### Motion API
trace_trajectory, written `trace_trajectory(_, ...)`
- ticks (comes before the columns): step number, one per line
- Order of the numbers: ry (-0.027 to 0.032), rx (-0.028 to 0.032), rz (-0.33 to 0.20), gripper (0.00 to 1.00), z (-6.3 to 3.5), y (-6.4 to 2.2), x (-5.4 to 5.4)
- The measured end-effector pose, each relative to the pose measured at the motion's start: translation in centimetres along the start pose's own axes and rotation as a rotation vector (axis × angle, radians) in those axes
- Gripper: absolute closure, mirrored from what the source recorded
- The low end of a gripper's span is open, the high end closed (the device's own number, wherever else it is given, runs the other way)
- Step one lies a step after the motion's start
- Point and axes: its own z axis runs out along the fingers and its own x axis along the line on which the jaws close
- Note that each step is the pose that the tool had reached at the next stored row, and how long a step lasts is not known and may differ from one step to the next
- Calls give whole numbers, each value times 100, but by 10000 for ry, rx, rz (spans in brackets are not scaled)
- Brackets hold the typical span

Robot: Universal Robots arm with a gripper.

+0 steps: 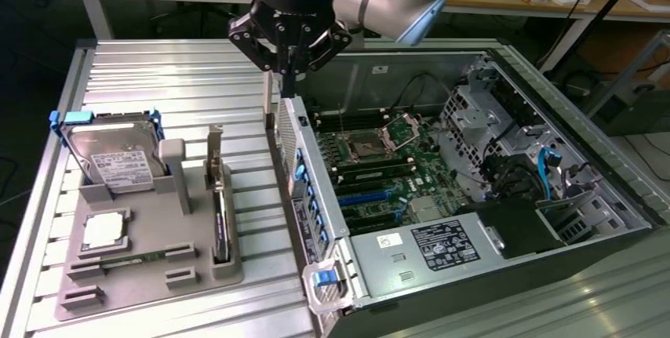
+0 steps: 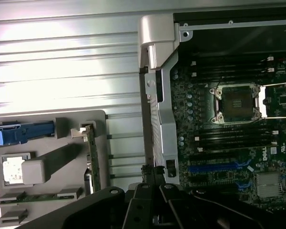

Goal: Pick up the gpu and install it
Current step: 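Reach for the gpu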

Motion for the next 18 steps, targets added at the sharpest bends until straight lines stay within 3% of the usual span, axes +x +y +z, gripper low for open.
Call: trace_trajectory(18, 0, 0, -1, 89, -5, -13, 169)
